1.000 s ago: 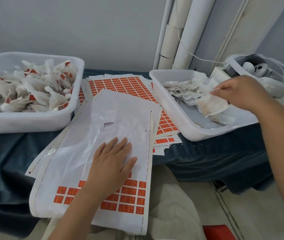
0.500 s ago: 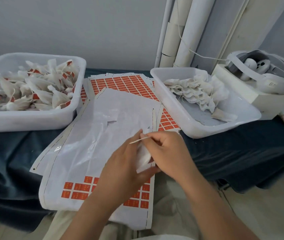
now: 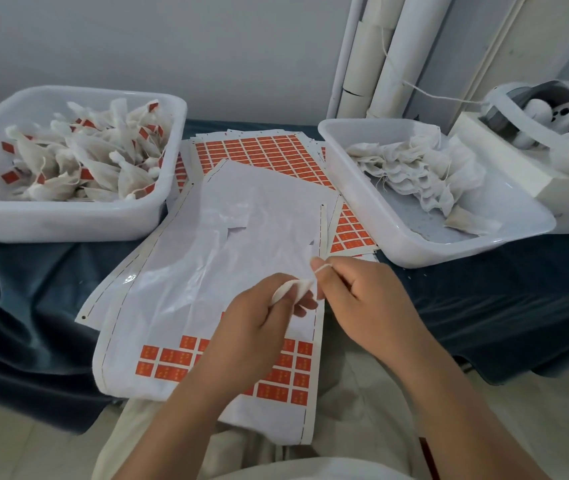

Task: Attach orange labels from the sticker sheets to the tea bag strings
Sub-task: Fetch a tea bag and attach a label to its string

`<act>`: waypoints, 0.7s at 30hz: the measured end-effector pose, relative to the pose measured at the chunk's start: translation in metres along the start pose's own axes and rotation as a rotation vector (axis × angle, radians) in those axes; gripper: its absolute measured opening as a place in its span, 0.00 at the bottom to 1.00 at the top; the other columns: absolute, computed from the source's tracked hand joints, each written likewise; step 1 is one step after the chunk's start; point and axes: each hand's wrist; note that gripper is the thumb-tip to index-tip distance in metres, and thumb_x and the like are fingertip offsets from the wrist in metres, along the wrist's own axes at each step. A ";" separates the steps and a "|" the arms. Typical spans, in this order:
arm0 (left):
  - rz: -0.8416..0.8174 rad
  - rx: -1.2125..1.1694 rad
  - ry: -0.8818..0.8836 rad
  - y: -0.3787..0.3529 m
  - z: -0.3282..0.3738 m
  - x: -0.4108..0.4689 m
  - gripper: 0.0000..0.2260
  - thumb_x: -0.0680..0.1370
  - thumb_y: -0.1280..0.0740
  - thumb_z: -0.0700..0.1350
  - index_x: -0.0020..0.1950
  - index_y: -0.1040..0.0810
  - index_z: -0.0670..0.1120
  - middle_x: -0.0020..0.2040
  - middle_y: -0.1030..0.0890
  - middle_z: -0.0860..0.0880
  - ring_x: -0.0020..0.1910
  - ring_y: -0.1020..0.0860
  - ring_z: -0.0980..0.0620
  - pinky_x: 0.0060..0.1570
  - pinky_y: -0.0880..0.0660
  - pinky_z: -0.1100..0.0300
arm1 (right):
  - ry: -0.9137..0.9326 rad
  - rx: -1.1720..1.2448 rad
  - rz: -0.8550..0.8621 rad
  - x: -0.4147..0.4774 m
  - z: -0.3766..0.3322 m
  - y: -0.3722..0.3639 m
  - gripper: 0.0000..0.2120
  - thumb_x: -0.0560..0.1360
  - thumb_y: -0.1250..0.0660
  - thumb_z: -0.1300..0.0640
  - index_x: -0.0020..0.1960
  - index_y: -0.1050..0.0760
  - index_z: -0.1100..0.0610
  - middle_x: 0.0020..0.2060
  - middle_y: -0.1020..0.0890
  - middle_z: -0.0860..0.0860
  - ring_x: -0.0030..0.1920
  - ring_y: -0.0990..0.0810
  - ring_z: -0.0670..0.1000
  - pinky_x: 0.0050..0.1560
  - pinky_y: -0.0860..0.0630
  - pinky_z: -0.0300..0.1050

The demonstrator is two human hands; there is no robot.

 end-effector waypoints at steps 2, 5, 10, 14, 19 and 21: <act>-0.004 -0.095 0.046 -0.001 0.001 -0.001 0.15 0.86 0.45 0.57 0.48 0.21 0.57 0.45 0.18 0.60 0.48 0.19 0.60 0.47 0.23 0.66 | -0.002 0.108 -0.009 0.000 0.003 -0.005 0.22 0.80 0.47 0.34 0.33 0.31 0.43 0.32 0.21 0.43 0.37 0.20 0.44 0.39 0.28 0.31; 0.037 -0.150 0.020 0.000 0.006 -0.003 0.15 0.83 0.43 0.65 0.47 0.23 0.60 0.41 0.20 0.58 0.43 0.19 0.58 0.42 0.22 0.66 | -0.018 0.248 -0.064 0.001 0.006 -0.010 0.22 0.84 0.41 0.38 0.32 0.30 0.42 0.30 0.23 0.46 0.34 0.22 0.45 0.39 0.27 0.31; 0.014 -0.180 0.044 0.007 0.011 0.000 0.19 0.80 0.47 0.64 0.48 0.21 0.56 0.39 0.21 0.62 0.41 0.21 0.65 0.36 0.29 0.75 | -0.018 0.295 0.096 0.008 0.015 -0.001 0.21 0.85 0.40 0.44 0.33 0.30 0.41 0.32 0.24 0.48 0.34 0.24 0.45 0.38 0.28 0.33; -0.067 -0.075 0.010 0.012 0.006 0.001 0.17 0.77 0.47 0.69 0.50 0.23 0.64 0.44 0.19 0.65 0.44 0.20 0.64 0.41 0.24 0.73 | -0.170 0.482 -0.049 0.008 0.013 -0.002 0.21 0.80 0.40 0.36 0.34 0.29 0.46 0.29 0.27 0.46 0.30 0.29 0.42 0.37 0.28 0.37; -0.180 -0.025 -0.056 0.014 0.007 -0.001 0.14 0.77 0.47 0.73 0.53 0.25 0.72 0.52 0.19 0.67 0.50 0.19 0.61 0.47 0.23 0.72 | -0.208 0.627 -0.131 0.006 0.016 0.001 0.22 0.80 0.39 0.35 0.34 0.26 0.48 0.28 0.27 0.49 0.29 0.30 0.44 0.34 0.27 0.34; -0.211 -0.004 -0.056 0.013 0.010 -0.003 0.13 0.79 0.47 0.70 0.55 0.26 0.71 0.48 0.20 0.66 0.46 0.20 0.62 0.43 0.26 0.74 | -0.229 0.760 -0.151 0.007 0.017 0.001 0.22 0.80 0.37 0.36 0.34 0.25 0.49 0.29 0.29 0.49 0.30 0.31 0.46 0.34 0.28 0.36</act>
Point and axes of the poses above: each hand's wrist, its own x-axis towards the middle knuckle, its own y-axis out of the back of the hand, z = x × y
